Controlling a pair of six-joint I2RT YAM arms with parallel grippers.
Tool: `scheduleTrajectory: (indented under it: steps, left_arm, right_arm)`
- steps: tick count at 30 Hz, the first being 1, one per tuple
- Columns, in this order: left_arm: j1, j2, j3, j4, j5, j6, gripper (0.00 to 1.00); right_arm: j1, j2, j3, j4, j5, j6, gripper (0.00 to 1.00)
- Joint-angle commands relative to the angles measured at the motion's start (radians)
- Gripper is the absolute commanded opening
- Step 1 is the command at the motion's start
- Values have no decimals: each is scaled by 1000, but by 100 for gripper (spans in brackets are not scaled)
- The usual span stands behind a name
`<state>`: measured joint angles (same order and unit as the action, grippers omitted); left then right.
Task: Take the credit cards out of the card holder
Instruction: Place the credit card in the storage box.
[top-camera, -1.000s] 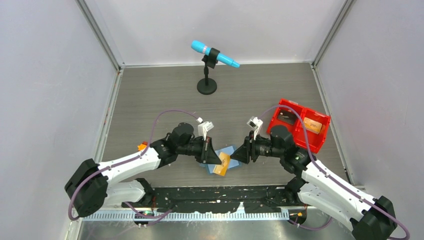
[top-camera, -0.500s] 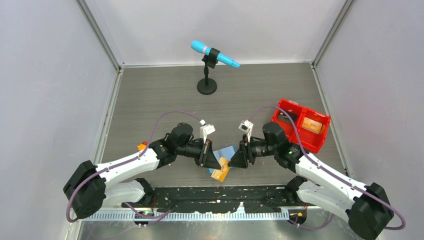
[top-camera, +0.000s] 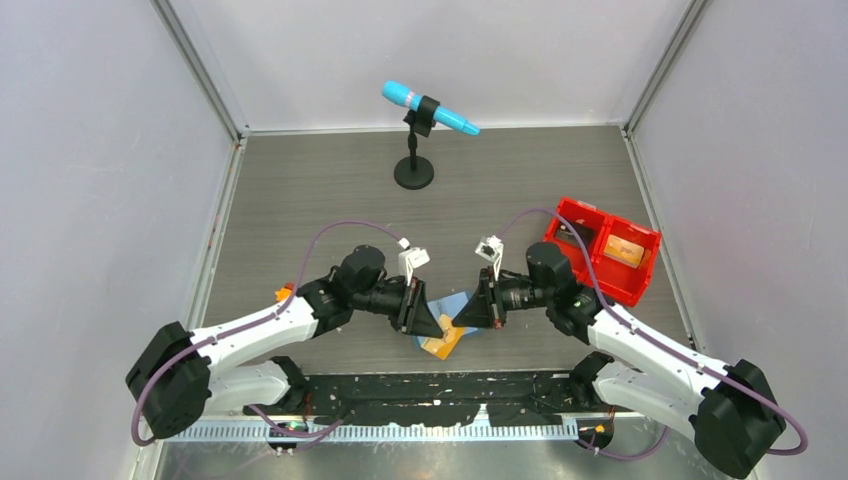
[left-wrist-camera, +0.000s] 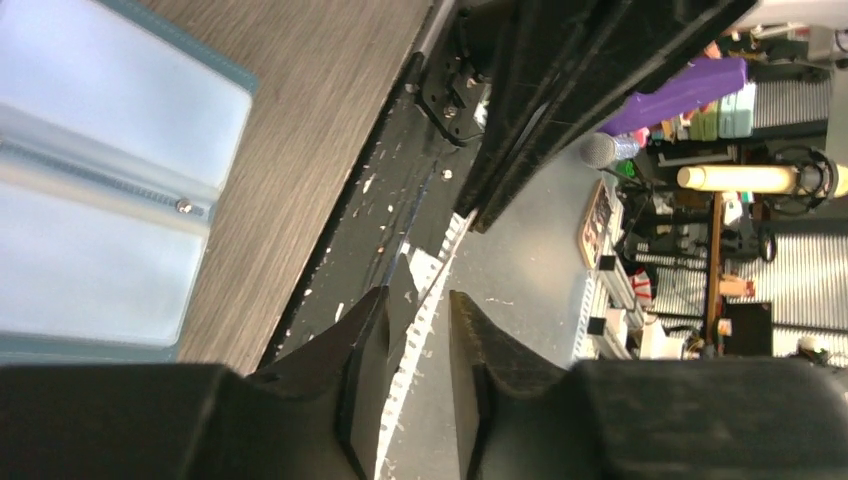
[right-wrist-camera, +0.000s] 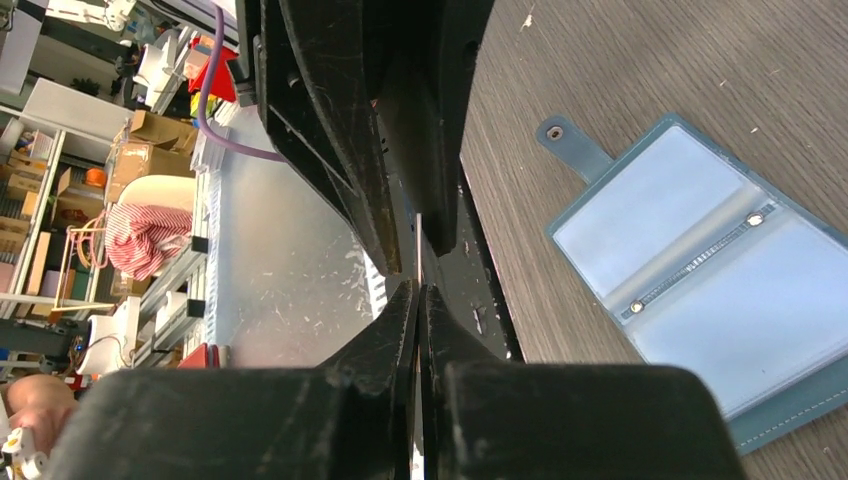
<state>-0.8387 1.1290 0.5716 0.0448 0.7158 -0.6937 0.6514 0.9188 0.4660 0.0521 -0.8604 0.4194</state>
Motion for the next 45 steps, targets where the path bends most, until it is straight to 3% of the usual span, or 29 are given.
scheduleTrajectory:
  steps: [1, 6, 11, 21, 30, 38, 45]
  left_arm:
    - [-4, -47, 37, -89, -100, 47, 41]
    - [-3, -81, 75, -213, -194, 93, 71]
    - [-3, -126, 115, -313, -275, 119, 99]
    - [-3, -226, 239, -616, -484, 216, 99]
    - [-3, -311, 313, -778, -549, 231, 99]
    - [-3, -342, 367, -896, -584, 283, 99]
    - [-3, -346, 380, -931, -590, 316, 99]
  right_arm:
    - [-1, -13, 0, 82, 28, 31, 5]
    - [-3, -17, 31, 50, 81, 36, 5]
    - [-34, -10, 129, -115, 187, -15, 5]
    - [-366, -62, 236, -260, 358, -37, 5]
    - [-672, -91, 250, -234, 611, -63, 5]
    - [-1043, -116, 321, -321, 601, -141, 5]
    - [-1154, -57, 364, -386, 637, -227, 5]
